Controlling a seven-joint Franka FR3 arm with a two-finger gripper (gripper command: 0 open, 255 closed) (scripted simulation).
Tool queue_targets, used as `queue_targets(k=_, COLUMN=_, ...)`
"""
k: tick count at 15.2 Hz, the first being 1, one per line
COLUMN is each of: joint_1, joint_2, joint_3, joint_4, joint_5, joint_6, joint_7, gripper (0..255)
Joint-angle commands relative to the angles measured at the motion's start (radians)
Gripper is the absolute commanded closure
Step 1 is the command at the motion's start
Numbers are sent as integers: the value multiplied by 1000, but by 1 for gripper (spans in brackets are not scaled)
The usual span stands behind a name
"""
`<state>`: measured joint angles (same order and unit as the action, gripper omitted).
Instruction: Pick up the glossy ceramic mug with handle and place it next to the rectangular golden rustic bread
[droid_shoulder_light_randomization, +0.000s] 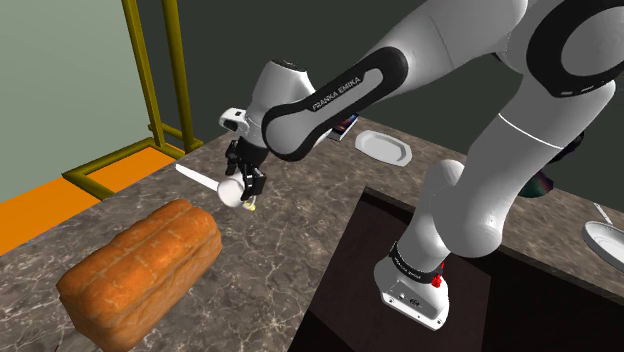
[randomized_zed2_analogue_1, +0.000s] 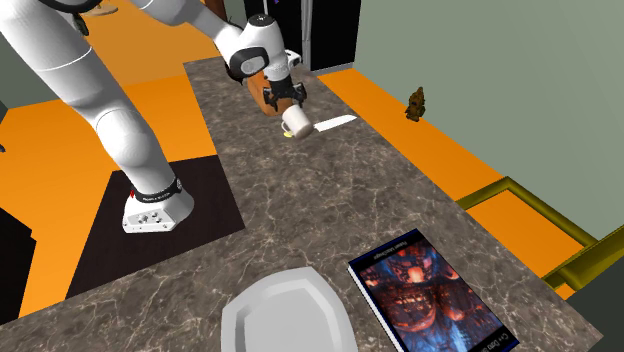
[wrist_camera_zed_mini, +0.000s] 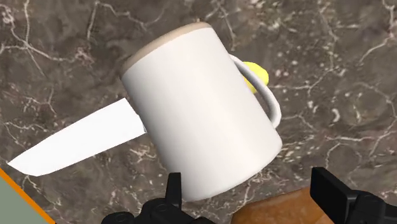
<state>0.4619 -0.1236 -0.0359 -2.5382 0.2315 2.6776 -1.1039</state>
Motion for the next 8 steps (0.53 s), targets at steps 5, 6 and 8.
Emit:
queue_targets(k=5, joint_1=9, joint_2=52, joint_3=-1, joint_4=-3, joint_5=25, joint_6=48, joint_7=-20, gripper=0)
queue_targets(k=6, joint_1=9, joint_2=52, joint_3=-1, joint_4=-3, joint_5=25, joint_6=48, joint_7=-20, gripper=0)
queue_targets(k=8, joint_1=9, joint_2=52, joint_3=-1, joint_4=-3, joint_5=25, joint_6=48, joint_7=-20, gripper=0)
